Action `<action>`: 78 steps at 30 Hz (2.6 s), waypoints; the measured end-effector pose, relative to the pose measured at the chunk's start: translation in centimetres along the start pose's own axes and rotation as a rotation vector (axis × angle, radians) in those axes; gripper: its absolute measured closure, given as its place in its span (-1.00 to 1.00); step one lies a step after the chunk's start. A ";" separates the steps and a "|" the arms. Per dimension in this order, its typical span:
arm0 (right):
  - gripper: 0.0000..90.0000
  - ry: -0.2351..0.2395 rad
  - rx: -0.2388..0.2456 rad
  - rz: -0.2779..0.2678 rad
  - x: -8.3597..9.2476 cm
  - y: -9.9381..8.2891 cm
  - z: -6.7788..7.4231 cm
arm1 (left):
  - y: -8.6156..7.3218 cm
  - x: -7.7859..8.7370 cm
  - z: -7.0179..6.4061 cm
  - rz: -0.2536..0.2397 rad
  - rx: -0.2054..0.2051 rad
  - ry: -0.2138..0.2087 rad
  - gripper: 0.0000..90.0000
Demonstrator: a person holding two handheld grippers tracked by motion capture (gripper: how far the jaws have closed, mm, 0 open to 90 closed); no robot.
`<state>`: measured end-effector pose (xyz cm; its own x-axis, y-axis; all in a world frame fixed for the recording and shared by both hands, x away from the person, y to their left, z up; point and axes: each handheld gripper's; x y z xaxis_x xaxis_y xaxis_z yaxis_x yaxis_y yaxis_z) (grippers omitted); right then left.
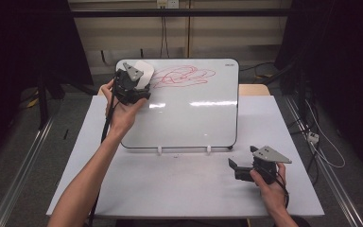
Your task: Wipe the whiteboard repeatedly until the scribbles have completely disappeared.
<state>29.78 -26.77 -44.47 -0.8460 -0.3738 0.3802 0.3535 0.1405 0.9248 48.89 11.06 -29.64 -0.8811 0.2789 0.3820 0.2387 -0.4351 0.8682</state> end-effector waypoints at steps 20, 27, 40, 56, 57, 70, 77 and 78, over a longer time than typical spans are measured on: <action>-0.89 0.006 0.004 -0.002 0.0 0.0 0.1 | 0.8 -0.5 -1.6 0.005 -0.004 -0.006 -0.31; -0.89 0.006 0.004 -0.005 0.0 0.1 0.2 | 1.1 -0.7 -2.7 -0.001 -0.026 -0.009 -0.31; -0.89 0.006 0.005 -0.005 0.0 0.1 0.1 | 1.4 -0.9 -3.8 0.000 -0.041 -0.021 -0.31; -0.89 0.008 0.003 -0.004 0.0 0.1 0.2 | 2.3 -1.2 -5.0 0.031 -0.104 -0.050 -0.31; -0.89 0.009 0.004 -0.005 0.0 0.1 0.1 | 2.3 -1.2 -5.1 0.029 -0.108 -0.048 -0.31; -0.89 0.011 0.002 -0.007 0.1 0.0 0.1 | 2.9 -1.5 -6.5 0.024 -0.154 -0.082 -0.31; -0.89 0.011 0.001 -0.007 0.2 -0.1 0.0 | 3.0 -1.3 -6.0 0.030 -0.129 -0.096 -0.31; -0.89 0.010 0.000 -0.007 0.2 -0.1 0.0 | 3.0 -1.4 -5.9 0.023 -0.118 -0.093 -0.31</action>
<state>29.58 -26.87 -44.46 -0.8444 -0.3840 0.3736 0.3475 0.1381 0.9274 48.43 4.32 -29.40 -0.8327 0.3436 0.4343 0.2043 -0.5383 0.8176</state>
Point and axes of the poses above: each handheld gripper's, and its own axes: x roughly backward along the jaws, y roughly out of its top, z roughly to its left, and after that the axes turned 4 degrees about -z, right-handed
